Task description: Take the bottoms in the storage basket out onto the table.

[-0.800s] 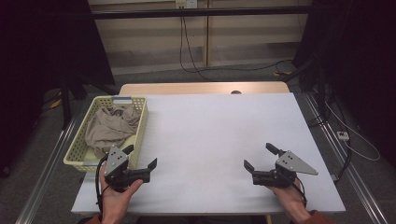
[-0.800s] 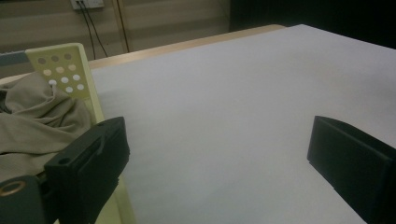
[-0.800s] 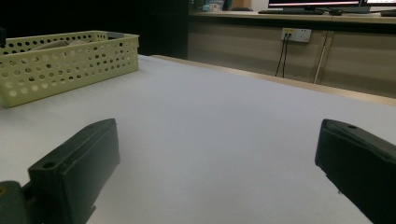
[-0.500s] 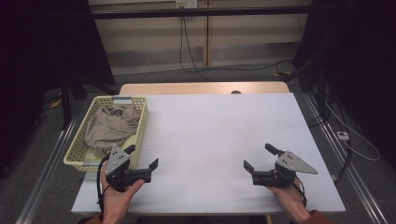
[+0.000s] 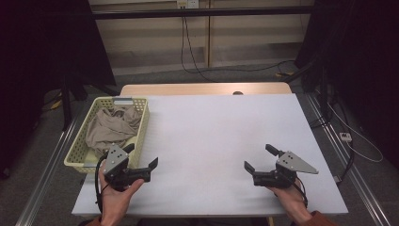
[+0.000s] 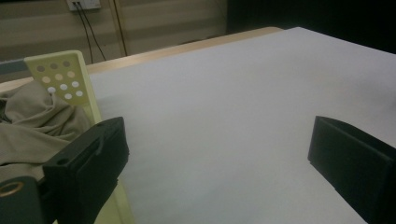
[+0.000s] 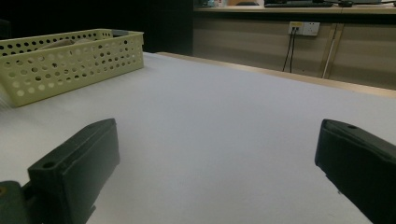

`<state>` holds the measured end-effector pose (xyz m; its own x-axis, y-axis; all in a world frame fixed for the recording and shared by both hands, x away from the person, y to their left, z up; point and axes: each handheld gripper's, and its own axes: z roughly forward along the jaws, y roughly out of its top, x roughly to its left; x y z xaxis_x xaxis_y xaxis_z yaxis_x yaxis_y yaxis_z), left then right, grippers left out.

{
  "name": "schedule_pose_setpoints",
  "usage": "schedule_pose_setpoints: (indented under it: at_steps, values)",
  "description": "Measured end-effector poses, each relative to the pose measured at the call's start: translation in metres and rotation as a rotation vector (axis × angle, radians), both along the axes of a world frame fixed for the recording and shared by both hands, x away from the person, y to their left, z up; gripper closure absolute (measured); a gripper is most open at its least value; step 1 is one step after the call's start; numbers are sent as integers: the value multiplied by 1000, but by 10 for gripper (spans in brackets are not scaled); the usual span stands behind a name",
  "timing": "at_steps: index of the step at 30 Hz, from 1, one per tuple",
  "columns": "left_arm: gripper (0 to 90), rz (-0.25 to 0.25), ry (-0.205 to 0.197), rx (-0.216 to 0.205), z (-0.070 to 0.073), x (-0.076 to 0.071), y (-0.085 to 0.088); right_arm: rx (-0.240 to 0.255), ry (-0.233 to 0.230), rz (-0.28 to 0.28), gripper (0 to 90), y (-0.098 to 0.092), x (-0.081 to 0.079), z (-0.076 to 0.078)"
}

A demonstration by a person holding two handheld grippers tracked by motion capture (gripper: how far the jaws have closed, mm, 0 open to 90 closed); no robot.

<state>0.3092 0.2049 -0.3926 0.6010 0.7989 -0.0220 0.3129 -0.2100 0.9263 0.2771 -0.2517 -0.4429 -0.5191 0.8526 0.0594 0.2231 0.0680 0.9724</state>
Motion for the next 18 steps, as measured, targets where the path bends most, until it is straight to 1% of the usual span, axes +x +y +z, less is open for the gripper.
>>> schedule_pose_setpoints:
  at_steps: [5,7,8,9,10,11,12,18]
  values:
    - [46,1,3,-2,3,2,2,2,4,4,0,0,0,0]
    - [46,-4,0,16,5,3,2,2,3,5,0,0,0,0]
    - [47,-3,-10,24,6,2,1,0,1,7,0,1,0,1]
    - [53,-3,-10,24,6,2,1,0,1,7,0,1,0,1]
    - [61,-6,-30,34,9,3,0,-3,1,9,0,1,-1,1]
    - [55,-8,-23,19,10,4,0,-5,-1,10,0,2,-1,1]
    - [51,-10,-17,13,11,5,1,-3,2,9,0,2,-1,1]
    - [47,-3,-20,23,16,12,1,-1,5,8,0,2,0,0]
